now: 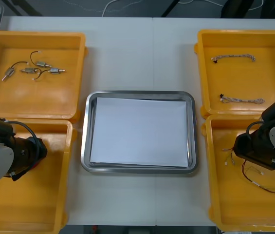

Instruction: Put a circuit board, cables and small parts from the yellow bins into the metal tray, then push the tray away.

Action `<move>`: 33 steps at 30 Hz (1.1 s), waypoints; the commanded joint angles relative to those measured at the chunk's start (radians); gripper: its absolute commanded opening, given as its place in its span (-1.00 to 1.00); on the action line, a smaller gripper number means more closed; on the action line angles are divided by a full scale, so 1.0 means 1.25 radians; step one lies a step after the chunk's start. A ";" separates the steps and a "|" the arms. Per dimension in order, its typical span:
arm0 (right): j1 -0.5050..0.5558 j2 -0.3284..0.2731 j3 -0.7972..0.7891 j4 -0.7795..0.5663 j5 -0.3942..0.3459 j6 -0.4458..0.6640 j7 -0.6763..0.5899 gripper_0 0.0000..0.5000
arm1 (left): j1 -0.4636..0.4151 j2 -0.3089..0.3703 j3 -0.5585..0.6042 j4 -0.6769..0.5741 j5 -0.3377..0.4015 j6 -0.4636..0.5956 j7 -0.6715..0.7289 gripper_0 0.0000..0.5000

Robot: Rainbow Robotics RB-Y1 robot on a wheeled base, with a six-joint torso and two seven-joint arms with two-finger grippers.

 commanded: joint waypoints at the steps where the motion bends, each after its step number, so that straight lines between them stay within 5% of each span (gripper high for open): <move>1: -0.028 -0.015 -0.027 -0.007 -0.023 0.007 0.041 1.00 | -0.012 -0.006 0.066 -0.050 0.049 0.040 -0.093 -1.00; 11: -0.013 -0.025 -0.130 -0.007 -0.118 0.038 0.320 1.00 | -0.011 0.025 0.125 -0.139 0.096 0.139 -0.155 -1.00; 23: 0.097 -0.025 -0.217 -0.091 -0.125 0.040 0.621 1.00 | -0.039 0.045 0.209 -0.254 0.175 0.289 -0.231 -1.00; 33: 0.218 -0.025 -0.272 -0.191 -0.113 0.024 0.811 1.00 | -0.121 0.059 0.202 -0.286 0.251 0.289 -0.203 -1.00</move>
